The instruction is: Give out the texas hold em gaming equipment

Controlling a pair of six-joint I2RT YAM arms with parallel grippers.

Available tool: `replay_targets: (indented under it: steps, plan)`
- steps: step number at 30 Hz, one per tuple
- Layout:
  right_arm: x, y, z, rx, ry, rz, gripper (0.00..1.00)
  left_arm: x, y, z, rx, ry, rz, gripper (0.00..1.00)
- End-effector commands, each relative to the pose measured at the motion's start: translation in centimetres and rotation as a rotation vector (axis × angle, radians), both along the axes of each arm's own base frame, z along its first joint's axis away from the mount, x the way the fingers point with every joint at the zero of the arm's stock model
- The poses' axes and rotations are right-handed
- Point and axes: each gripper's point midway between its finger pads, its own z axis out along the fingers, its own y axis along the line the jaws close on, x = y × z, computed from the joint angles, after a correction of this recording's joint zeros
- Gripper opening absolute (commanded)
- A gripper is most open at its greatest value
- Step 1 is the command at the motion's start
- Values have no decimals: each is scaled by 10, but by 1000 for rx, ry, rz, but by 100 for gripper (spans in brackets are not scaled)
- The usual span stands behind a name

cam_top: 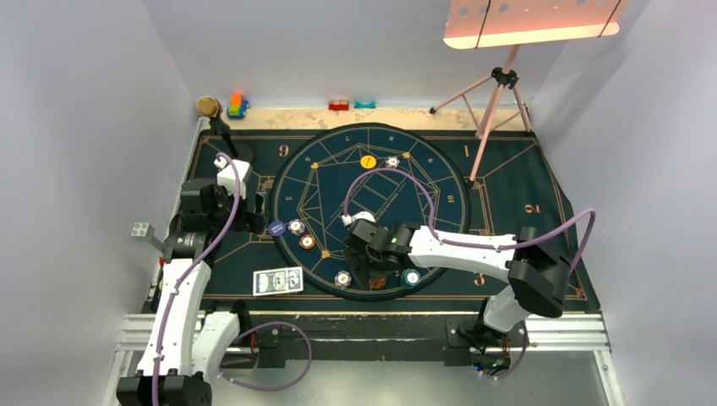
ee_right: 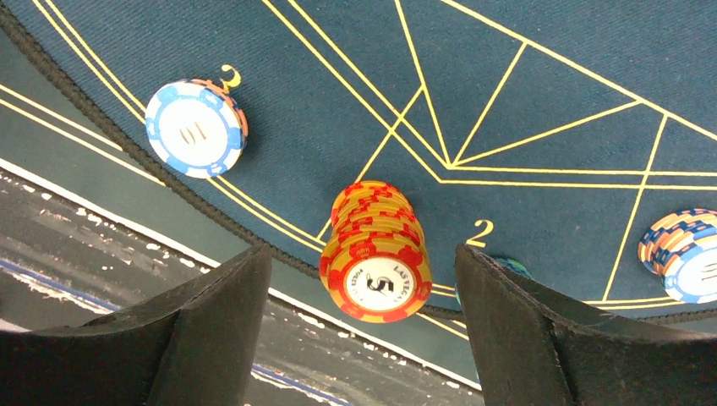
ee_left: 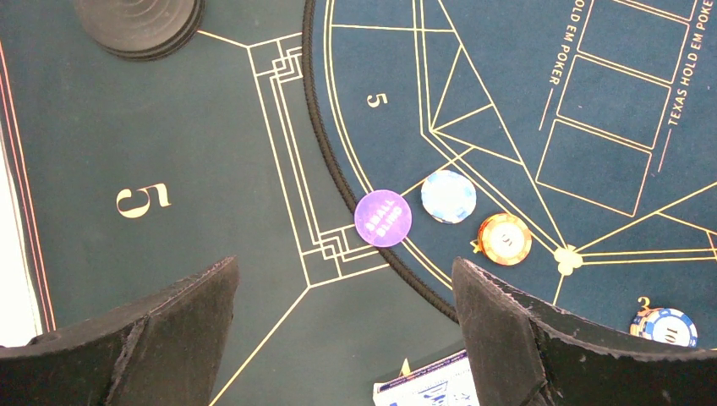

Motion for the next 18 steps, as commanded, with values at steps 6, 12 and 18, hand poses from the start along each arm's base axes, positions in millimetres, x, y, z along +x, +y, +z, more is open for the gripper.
replay_targets:
  steps: [6,12,18]
  plan:
    - [0,1,-9,-7,2,-20,72,4,0,6,0,-38,-5,100]
    - [1,-3,-7,-10,-9,-32,57,4,0,6,-1,-36,-5,100]
    - [2,-5,-9,-25,-14,-41,46,3,0,6,-1,-39,-6,100]
